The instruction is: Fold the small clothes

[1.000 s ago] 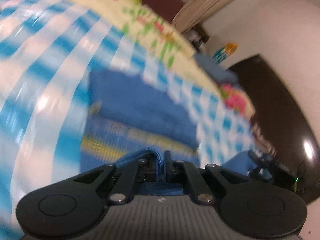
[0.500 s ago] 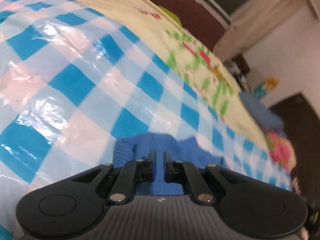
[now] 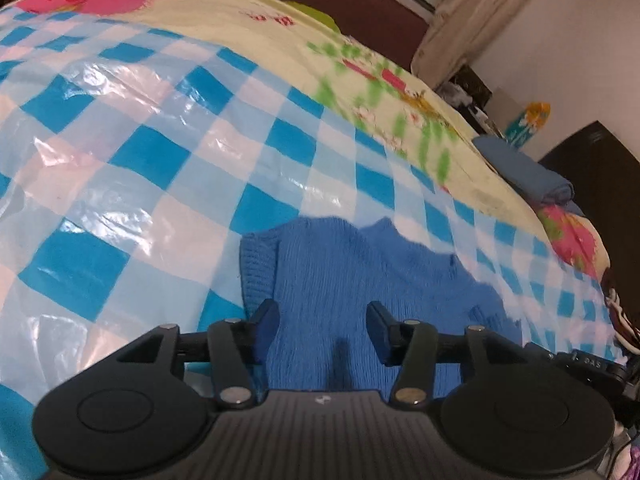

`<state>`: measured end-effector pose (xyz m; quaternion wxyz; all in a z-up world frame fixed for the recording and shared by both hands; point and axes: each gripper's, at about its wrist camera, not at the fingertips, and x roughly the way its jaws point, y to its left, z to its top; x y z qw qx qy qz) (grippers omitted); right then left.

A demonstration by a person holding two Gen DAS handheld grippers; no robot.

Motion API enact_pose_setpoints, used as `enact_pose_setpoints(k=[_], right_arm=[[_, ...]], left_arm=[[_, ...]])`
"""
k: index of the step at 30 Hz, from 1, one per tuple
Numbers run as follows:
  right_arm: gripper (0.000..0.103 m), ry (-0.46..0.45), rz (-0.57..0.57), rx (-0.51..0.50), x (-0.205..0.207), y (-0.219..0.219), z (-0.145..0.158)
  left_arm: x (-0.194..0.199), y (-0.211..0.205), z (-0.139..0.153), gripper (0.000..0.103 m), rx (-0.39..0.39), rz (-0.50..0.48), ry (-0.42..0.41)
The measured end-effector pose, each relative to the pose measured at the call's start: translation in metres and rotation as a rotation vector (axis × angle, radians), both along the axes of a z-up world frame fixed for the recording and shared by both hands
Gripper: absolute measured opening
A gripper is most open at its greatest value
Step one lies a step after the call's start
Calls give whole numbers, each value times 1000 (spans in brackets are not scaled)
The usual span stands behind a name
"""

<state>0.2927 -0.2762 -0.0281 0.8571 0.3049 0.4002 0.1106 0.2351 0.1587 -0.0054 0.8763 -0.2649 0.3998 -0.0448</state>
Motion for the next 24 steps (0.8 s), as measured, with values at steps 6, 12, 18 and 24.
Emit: enact_pose_setpoints(k=[6,12,18,24], right_arm=[[18,-2,54,7,0,4,-1],[18,-8,96,-44,-2,16,0],[18,9,84,-42,4,16,-2],[1,1,88,-58,7,16,1]], left_arm=[[-1,-15,-1,55,145,-93,5],[2,-22,-2,55,234,-141,-13],[21,-16,-9,54,222,-140,26],[28,-12,-11,19,201,-117,37]])
